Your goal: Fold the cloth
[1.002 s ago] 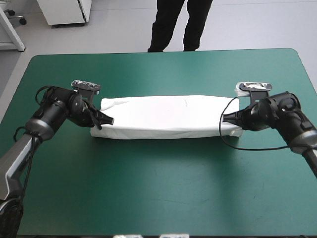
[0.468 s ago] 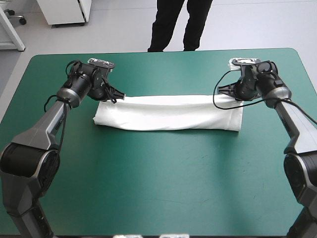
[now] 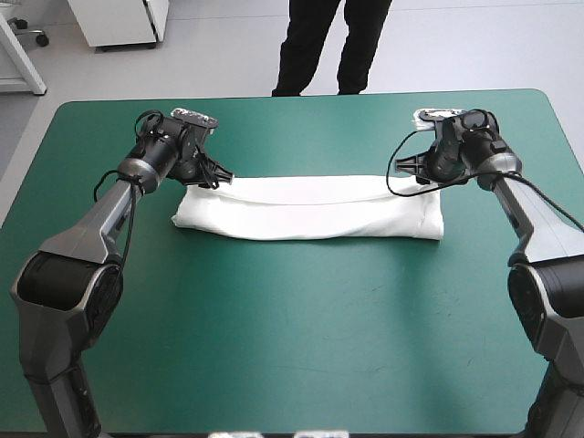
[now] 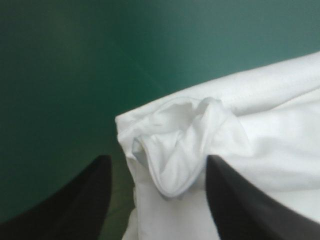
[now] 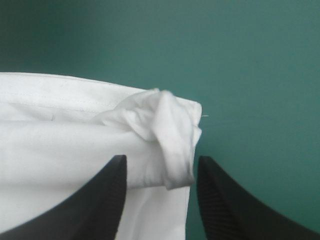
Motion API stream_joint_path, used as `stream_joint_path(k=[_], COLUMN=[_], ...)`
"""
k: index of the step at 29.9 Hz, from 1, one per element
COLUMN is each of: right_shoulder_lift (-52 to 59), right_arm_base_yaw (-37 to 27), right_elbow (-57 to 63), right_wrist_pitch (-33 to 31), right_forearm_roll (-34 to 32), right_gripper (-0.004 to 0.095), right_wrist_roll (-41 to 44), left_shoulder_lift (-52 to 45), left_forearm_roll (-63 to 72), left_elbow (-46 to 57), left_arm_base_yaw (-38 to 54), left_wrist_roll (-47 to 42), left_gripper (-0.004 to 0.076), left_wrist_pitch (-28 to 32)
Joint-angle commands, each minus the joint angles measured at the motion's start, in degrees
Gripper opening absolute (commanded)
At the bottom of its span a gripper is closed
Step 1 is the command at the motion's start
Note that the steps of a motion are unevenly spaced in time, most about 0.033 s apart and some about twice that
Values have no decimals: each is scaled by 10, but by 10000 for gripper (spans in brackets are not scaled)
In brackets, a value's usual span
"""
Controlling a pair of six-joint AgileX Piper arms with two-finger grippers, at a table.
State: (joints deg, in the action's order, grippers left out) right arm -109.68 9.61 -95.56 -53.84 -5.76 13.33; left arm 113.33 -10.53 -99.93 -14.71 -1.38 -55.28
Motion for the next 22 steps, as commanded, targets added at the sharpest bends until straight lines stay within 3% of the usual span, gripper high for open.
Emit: stream_joint_path(k=[1, 7, 10, 12, 15, 22], right_shoulder_lift=[42, 78, 95, 105, 120, 131], right_arm_base_yaw=[-5, -5, -5, -5, -5, -5], right_elbow=[-20, -20, -19, -19, -19, -19], right_wrist_pitch=[7, -35, -45, -45, -50, -59], right_forearm_roll=[-7, -11, -11, -9, -7, -7], right_gripper=[564, 526, 511, 511, 509, 509], right_wrist_roll=[-6, -13, -15, -15, -15, -15], left_shoulder_lift=[-43, -73, -87, -88, -88, -84], left_forearm_roll=[-18, 16, 89, 145, 201, 221], left_elbow=[-54, -102, -102, -102, -100, -97], left_arm_base_yaw=[0, 0, 0, -2, -12, -69], left_wrist_roll=[-1, 7, 33, 39, 88, 105], left_gripper=[571, 550, 488, 338, 5, -9], left_wrist_pitch=[-14, -38, -41, -47, -52, -36])
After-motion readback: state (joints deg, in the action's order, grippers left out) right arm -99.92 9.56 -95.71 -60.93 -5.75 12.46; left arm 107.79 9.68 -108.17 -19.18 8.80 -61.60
